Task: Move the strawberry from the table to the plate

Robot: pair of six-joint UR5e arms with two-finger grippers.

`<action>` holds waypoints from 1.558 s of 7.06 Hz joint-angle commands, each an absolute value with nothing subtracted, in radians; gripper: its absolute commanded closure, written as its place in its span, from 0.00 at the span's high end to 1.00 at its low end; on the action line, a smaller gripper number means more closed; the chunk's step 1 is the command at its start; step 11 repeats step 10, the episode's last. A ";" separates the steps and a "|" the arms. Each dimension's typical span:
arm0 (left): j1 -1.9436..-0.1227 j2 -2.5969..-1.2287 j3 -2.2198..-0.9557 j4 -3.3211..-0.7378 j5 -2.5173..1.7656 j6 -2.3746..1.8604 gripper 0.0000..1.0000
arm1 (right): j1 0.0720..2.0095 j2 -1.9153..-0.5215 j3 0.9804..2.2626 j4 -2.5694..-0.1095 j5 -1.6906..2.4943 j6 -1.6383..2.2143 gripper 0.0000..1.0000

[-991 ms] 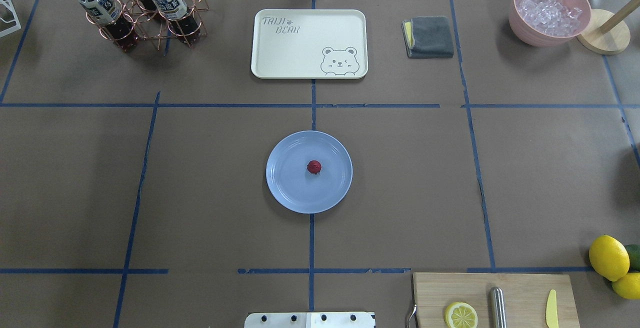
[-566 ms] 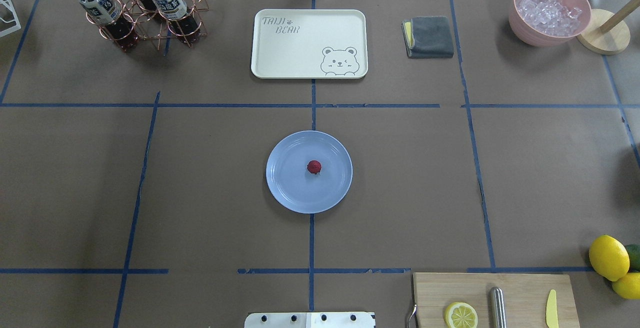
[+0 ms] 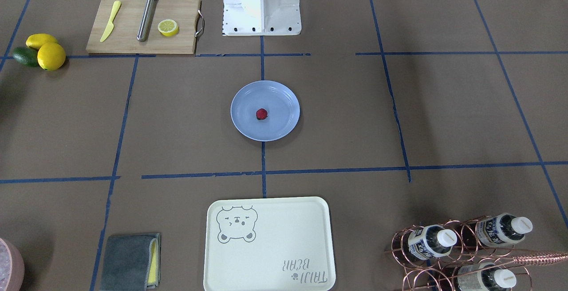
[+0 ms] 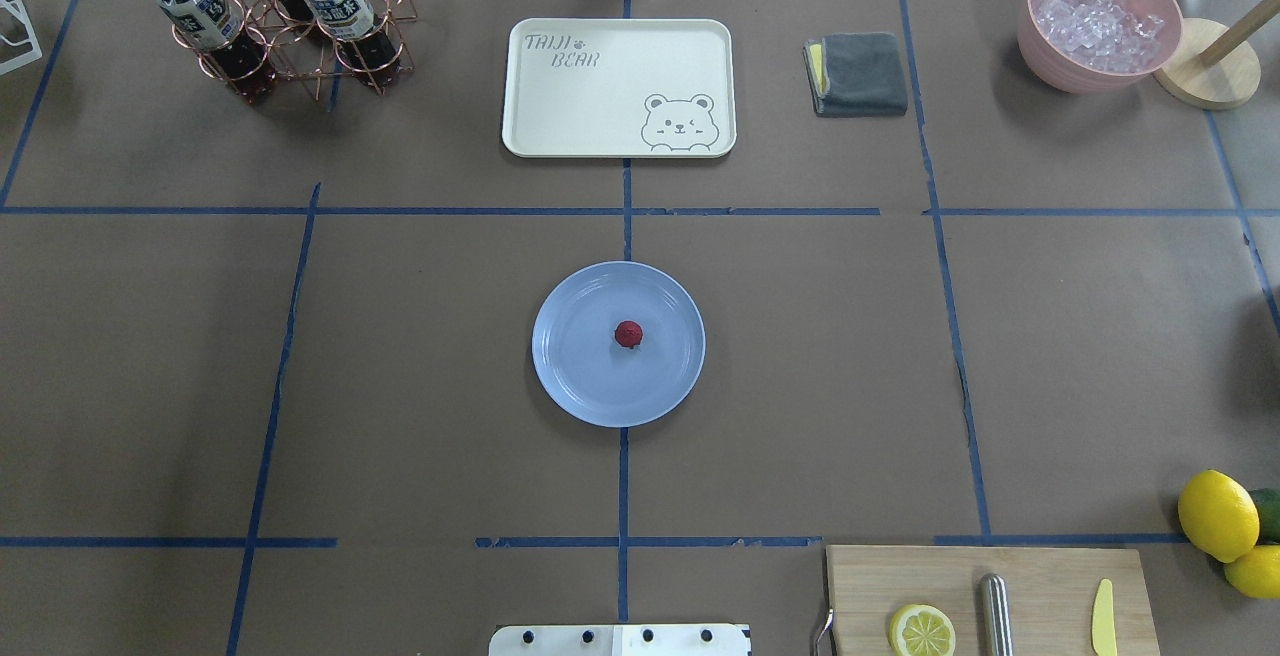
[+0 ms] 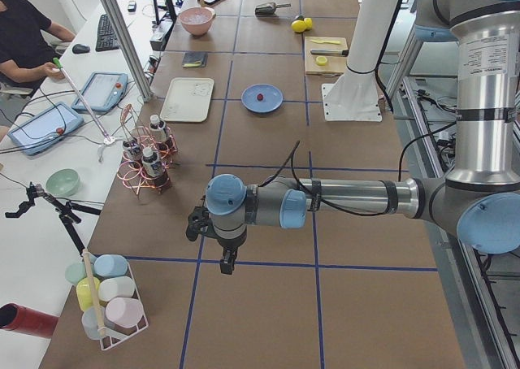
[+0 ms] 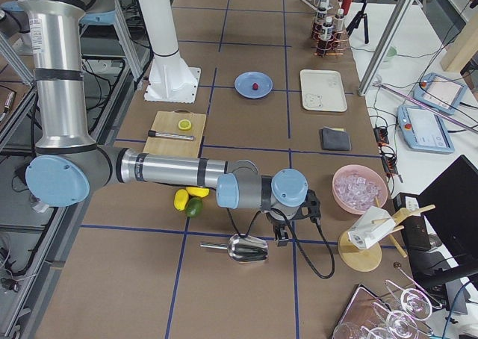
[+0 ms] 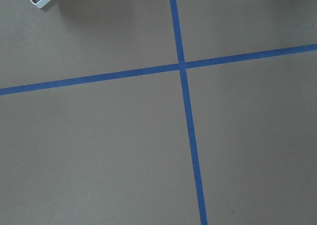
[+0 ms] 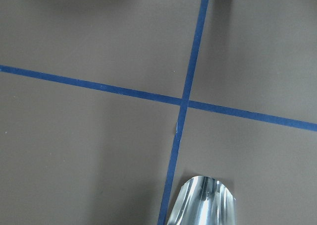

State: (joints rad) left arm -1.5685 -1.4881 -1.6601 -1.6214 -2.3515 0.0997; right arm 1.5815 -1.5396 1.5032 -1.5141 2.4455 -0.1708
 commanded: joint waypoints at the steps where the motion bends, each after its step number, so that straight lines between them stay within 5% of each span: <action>1: -1.568 -1.488 -1.661 -1.621 -2.352 0.100 1.00 | 1.582 -1.539 1.506 -1.513 2.445 -0.170 1.00; 11: -1.568 -1.493 -1.660 -1.623 -2.352 0.098 1.00 | 1.582 -1.542 1.555 -1.513 2.451 -0.172 1.00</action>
